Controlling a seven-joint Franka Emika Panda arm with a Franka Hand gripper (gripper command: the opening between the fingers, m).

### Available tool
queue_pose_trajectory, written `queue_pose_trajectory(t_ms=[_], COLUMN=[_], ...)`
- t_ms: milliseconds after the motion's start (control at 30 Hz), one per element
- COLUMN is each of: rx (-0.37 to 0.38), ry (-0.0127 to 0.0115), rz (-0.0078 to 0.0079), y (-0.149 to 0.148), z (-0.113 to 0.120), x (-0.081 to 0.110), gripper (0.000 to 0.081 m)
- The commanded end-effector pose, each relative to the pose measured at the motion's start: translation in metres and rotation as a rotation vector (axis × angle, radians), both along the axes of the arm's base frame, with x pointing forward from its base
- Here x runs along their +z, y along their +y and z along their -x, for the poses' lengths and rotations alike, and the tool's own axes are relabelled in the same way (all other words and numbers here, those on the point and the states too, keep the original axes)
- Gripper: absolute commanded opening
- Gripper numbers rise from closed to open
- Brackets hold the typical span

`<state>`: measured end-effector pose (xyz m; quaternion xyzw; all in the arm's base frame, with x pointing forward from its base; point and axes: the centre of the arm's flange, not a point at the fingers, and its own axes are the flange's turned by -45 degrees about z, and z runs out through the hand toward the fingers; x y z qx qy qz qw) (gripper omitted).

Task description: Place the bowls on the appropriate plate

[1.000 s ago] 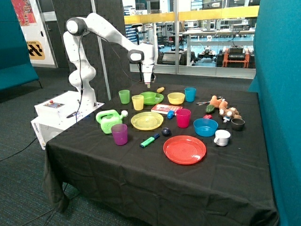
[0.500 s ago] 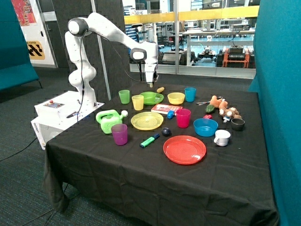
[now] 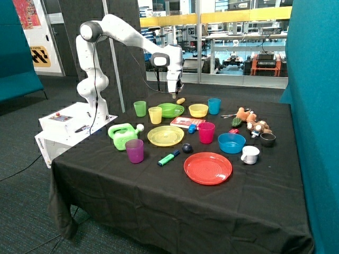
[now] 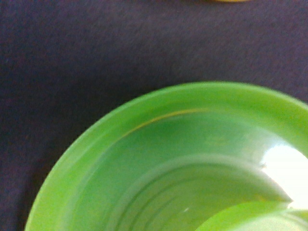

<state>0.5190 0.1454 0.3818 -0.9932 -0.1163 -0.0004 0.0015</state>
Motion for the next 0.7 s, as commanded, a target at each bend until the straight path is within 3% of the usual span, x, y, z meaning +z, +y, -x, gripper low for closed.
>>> queue_pose_trajectory(t_ms=[0,467,667], rx=[-0.033,-0.088,-0.155], ry=[0.0006,0.0006,0.0007], rz=[0.003,0.003,0.0029], y=[-0.008,-0.022,-0.034], z=[-0.019,-0.04,-0.055], x=[0.003,-0.005,-0.008], gripper=[0.0525,0.0499,0.0492])
